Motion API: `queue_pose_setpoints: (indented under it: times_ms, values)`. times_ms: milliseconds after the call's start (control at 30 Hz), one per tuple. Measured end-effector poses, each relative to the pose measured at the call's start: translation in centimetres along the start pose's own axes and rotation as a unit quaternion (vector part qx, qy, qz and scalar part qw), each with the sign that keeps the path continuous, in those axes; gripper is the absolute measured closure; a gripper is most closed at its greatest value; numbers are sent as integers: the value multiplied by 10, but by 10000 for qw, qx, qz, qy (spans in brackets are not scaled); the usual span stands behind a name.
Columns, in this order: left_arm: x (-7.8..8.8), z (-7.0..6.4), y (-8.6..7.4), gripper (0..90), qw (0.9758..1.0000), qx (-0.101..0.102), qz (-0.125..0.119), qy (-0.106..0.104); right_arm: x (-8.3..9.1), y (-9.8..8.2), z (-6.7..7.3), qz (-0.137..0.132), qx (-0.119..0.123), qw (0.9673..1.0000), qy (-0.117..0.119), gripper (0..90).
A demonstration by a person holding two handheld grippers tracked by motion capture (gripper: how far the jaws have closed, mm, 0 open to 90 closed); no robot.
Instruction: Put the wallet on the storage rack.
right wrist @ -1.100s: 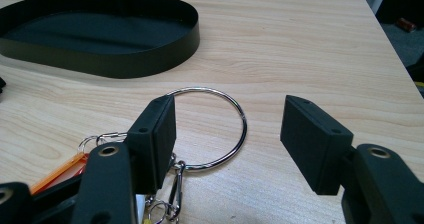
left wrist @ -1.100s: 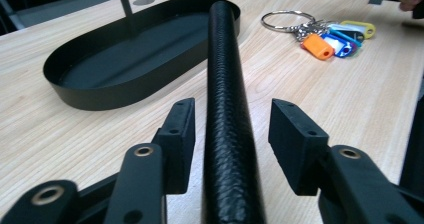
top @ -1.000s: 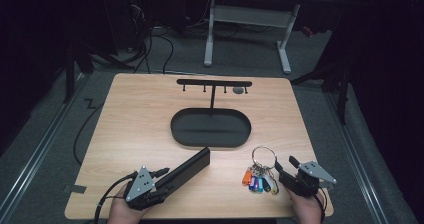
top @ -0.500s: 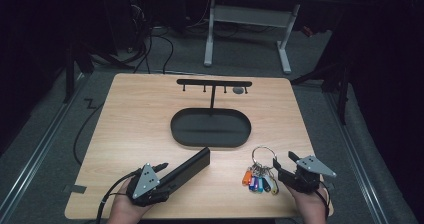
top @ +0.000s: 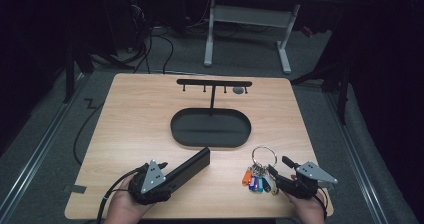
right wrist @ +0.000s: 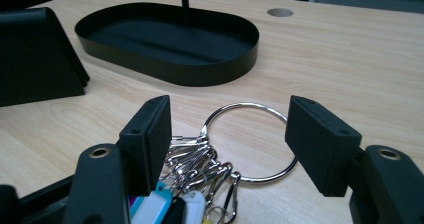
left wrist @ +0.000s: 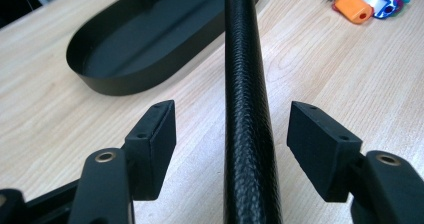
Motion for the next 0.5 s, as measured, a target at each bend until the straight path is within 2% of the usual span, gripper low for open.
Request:
queue_pose_setpoints:
  times_ms: [100,267,300,333,433,500]
  values:
    - [0,0,3,367,9999,-16,104,17,1,-1,-5,-56,-143,9999,-8,358]
    - [0,5,5,367,9993,197,296,-115,5,-4,-13,-153,-350,9992,-118,370]
    - [-1,6,7,367,9987,249,403,-171,6,-4,-16,-165,-422,9988,-166,373]
    - [-1,6,7,367,9987,249,403,-171,6,-4,-16,-165,-422,9988,-166,373]
    - [-3,6,13,363,9978,95,630,-208,6,-7,-21,-174,-609,9978,-214,376]
    - [-3,6,16,364,9970,47,717,-276,6,-7,-22,-154,-603,9978,-212,376]
Point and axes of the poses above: each handheld gripper's, and its own axes: x roughly backward along the jaws, y roughly out of its top, z roughly to its left, the point moved 4 cm from there along -x, roughly forward along the jaws, and after that the axes turned 1 degree about z, right-handed, at the moved point
